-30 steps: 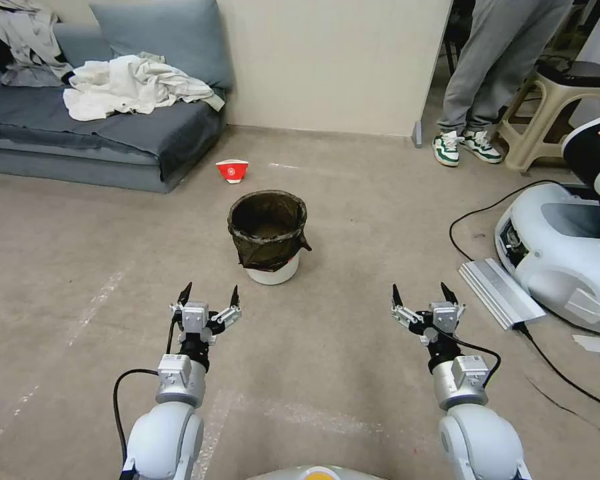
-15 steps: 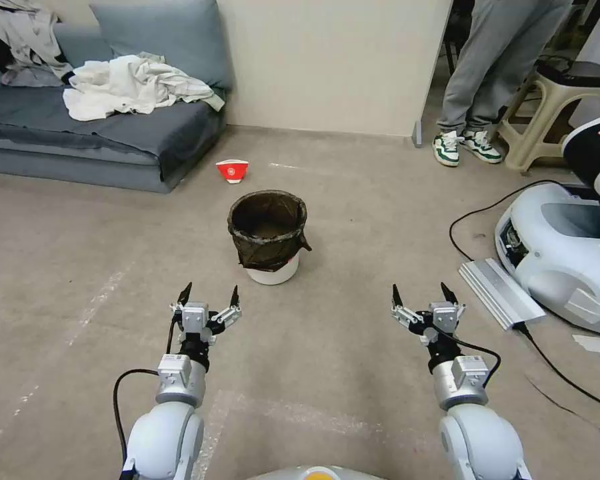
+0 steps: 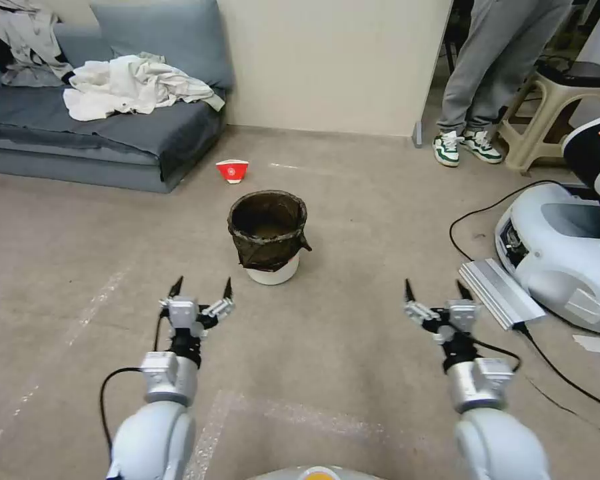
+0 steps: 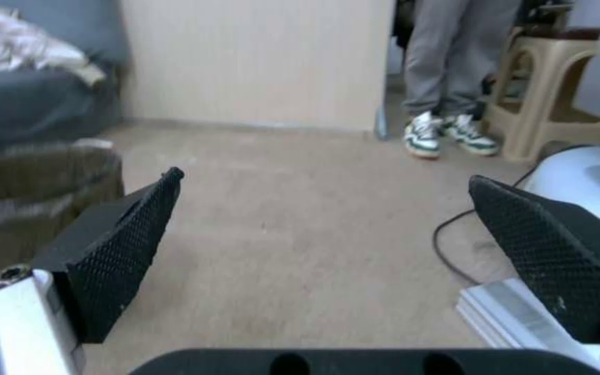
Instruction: Pick up the trash can from the floor.
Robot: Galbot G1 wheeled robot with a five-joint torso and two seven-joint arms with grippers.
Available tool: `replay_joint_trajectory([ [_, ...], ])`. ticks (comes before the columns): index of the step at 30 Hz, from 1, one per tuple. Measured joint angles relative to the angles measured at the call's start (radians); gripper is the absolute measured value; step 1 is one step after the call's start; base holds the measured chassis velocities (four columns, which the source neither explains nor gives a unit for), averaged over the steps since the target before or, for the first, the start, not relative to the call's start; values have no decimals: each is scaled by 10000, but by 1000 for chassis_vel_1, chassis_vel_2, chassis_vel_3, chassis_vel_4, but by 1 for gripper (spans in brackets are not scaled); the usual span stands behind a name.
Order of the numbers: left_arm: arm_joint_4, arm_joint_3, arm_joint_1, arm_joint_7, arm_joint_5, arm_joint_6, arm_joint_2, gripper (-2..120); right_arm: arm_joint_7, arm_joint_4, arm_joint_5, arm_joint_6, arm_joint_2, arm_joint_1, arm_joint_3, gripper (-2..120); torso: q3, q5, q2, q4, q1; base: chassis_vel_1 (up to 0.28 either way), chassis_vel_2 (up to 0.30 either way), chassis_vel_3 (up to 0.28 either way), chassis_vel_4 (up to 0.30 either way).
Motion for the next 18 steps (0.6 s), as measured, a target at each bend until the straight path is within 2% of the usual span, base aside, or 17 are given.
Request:
replay_joint_trajectory([
  [1,0,0,0,0,0,0,0,100,0,0,0,0,0,0,0,100,0,0,0,0,0,0,0,0,0],
  [3,-1016,-222,301,-78,-604,390,17,100,9,992,437,-302,88,-444,416,100,0,-1,0,-1,0,0,0,0,0],
  [5,-1351,-401,557,-82,-813,58,185,100,15,1671,740,-500,146,-753,706,100,0,8,0,1,0,0,0,0,0],
  [8,-1361,-405,637,-58,-878,-133,251,100,21,2238,978,-660,195,-1001,934,100,-1,-9,0,-1,0,0,0,0,0],
  [9,-1264,-396,671,-17,-907,-336,303,100,23,2425,1066,-715,216,-1086,1012,100,0,1,0,-2,-1,0,0,0,0],
  [16,-872,-299,816,24,-916,-758,429,100,28,2470,1111,-727,221,-1115,1040,100,-1,-1,0,2,0,0,0,0,0],
  [18,-808,-266,842,20,-913,-789,414,100,-132,2285,1239,-218,201,-1101,1035,100,-1,-3,0,0,0,0,0,0,0],
])
